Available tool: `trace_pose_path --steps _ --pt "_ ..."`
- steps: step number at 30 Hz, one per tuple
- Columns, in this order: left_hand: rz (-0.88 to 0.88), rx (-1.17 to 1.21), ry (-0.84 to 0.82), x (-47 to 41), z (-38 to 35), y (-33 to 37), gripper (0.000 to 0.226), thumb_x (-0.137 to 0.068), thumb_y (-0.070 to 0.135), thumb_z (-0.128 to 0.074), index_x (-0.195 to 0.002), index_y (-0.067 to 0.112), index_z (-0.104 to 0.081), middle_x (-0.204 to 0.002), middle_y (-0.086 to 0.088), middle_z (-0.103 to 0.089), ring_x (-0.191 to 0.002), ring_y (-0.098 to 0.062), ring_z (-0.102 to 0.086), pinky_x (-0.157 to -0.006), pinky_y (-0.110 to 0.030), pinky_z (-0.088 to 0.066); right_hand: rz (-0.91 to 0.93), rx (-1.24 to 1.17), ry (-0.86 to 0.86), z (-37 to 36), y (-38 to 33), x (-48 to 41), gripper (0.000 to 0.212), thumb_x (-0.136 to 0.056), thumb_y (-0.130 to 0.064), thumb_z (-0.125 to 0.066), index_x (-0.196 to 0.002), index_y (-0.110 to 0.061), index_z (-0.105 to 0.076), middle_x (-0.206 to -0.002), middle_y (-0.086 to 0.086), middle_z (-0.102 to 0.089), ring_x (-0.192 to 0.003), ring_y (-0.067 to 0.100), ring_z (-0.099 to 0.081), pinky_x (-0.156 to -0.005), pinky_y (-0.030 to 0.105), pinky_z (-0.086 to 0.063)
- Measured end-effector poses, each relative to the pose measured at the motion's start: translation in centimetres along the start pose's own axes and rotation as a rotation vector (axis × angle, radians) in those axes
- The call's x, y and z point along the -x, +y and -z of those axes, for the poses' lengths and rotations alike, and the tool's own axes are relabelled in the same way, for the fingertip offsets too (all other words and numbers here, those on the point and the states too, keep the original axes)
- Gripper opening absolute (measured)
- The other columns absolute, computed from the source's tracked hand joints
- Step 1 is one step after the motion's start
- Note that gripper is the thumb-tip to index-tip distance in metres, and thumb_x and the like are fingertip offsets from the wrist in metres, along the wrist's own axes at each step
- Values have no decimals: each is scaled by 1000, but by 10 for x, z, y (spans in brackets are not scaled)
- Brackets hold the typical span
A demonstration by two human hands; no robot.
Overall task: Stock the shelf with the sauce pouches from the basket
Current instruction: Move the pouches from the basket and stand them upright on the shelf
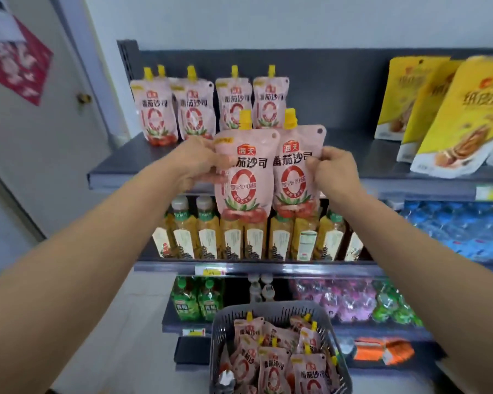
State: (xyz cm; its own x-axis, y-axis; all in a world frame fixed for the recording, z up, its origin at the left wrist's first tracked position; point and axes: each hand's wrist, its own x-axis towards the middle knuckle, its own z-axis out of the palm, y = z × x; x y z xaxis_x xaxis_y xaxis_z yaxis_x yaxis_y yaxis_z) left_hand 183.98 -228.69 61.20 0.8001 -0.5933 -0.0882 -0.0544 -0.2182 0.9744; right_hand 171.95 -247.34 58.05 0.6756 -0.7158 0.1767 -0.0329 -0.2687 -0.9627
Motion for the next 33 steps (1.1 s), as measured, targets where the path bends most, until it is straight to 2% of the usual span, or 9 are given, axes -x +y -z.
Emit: trace_pose_path --steps 3,8,13,15,18,23,27,31,33 --pt "-98 47 85 -9 20 31 9 -82 4 -64 -90 9 -63 -93 -1 -71 -85 -15 -67 -54 -22 -57 51 -58 51 -5 -29 -21 22 -91 -9 -52 -77 -19 -65 -86 3 -72 -82 21 -71 -75 42 -60" --pt "-208 61 211 -41 42 64 9 -83 3 -64 -86 11 -62 -84 1 -68 -76 -12 -64 -47 -18 -54 90 -91 112 -18 -63 -58 28 -92 -8 -52 -70 -24 -61 -83 -1 -71 -78 17 -70 -69 35 -60" --pt "-186 49 301 -92 50 68 23 -82 2 -65 -105 5 -59 -83 1 -62 -74 -11 -60 -49 -18 -55 65 -50 140 -38 -66 -101 17 -90 -7 -51 -87 -9 -68 -95 9 -72 -89 27 -69 -80 49 -58" --pt "-163 42 316 -114 50 65 27 -83 3 -65 -109 3 -59 -89 -2 -63 -75 -12 -60 -51 -19 -55 59 -19 137 -47 -63 -119 19 -90 -6 -50 -93 -5 -68 -97 11 -72 -91 28 -69 -81 49 -57" --pt "-137 15 319 -147 49 61 35 -85 4 -63 -119 1 -55 -103 -7 -62 -87 -18 -61 -55 -23 -55 25 -24 127 -60 -52 -146 16 -92 -6 -49 -89 -8 -65 -100 10 -71 -89 26 -69 -80 47 -58" --pt "-128 -20 338 -192 42 47 33 -86 3 -60 -119 5 -57 -82 0 -62 -74 -13 -61 -51 -23 -51 -42 -65 124 -75 -32 -184 17 -92 -4 -49 -86 -10 -63 -94 8 -70 -87 27 -69 -78 46 -58" --pt "-140 -65 357 -215 38 33 29 -86 5 -60 -115 7 -59 -92 -2 -64 -89 -22 -63 -77 -38 -57 -74 -80 124 -80 -18 -207 17 -92 -2 -49 -87 -10 -63 -90 5 -67 -83 23 -67 -76 41 -58" --pt "-183 -100 365 -228 40 28 32 -86 0 -58 -118 6 -55 -107 -9 -64 -93 -24 -63 -79 -40 -58 -100 -142 99 -85 -8 -218 19 -93 -1 -48 -87 -14 -62 -84 0 -66 -70 12 -64 -54 24 -53" --pt "-201 -184 375 -229 41 26 39 -83 -3 -59 -120 6 -52 -113 -11 -63 -100 -27 -62 -85 -42 -56 -102 -165 78 -88 -7 -221 18 -94 -2 -48 -89 -13 -61 -82 -2 -65 -70 9 -64 -51 20 -50"
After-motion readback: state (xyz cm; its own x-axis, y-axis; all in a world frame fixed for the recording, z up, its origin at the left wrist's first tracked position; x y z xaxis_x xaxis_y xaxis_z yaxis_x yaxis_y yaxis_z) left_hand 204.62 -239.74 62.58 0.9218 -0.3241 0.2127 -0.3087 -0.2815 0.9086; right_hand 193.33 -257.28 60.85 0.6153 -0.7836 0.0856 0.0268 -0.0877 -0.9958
